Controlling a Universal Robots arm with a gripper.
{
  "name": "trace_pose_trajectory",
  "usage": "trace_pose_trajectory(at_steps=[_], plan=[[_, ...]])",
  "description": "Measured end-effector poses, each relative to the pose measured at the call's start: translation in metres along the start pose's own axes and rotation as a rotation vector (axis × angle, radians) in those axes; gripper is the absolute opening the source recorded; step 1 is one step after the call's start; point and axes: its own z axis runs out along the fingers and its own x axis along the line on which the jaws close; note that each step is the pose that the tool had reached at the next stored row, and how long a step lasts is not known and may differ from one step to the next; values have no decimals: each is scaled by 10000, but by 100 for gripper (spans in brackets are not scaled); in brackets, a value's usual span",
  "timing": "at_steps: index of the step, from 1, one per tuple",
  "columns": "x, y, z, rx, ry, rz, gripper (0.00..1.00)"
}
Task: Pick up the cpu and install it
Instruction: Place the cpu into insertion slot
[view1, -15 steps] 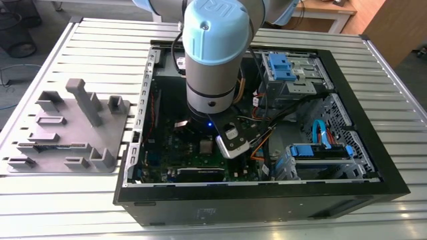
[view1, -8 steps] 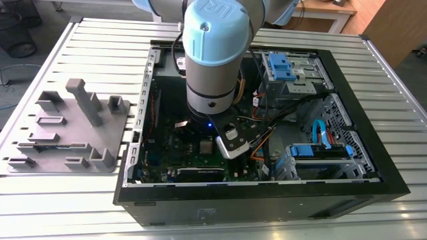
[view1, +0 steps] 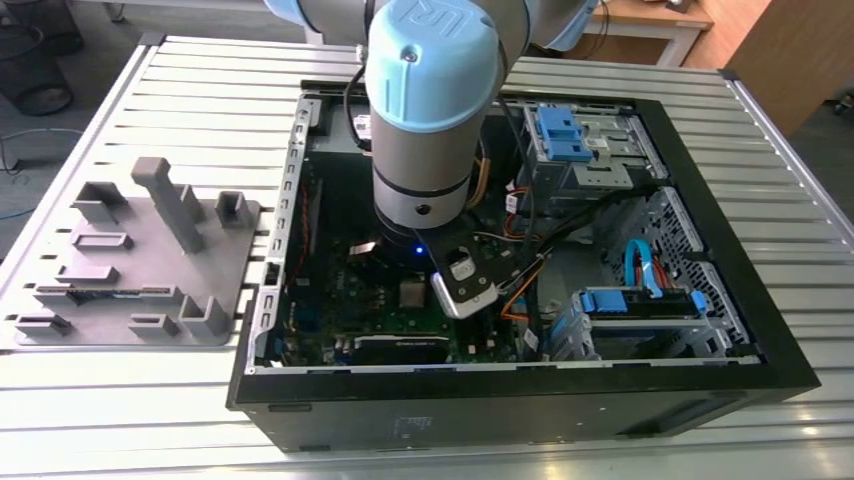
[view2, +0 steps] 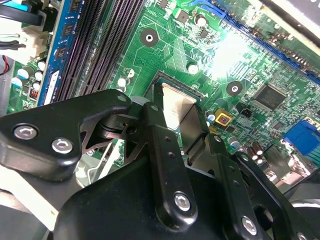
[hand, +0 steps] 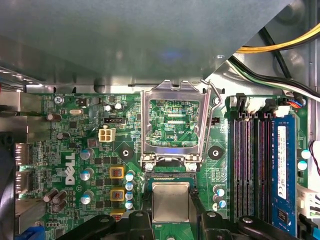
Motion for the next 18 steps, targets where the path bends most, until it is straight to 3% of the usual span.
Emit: trace_pose_trajectory(at_steps=[18], plan=[[1,-1,31,-2,3,21,38]])
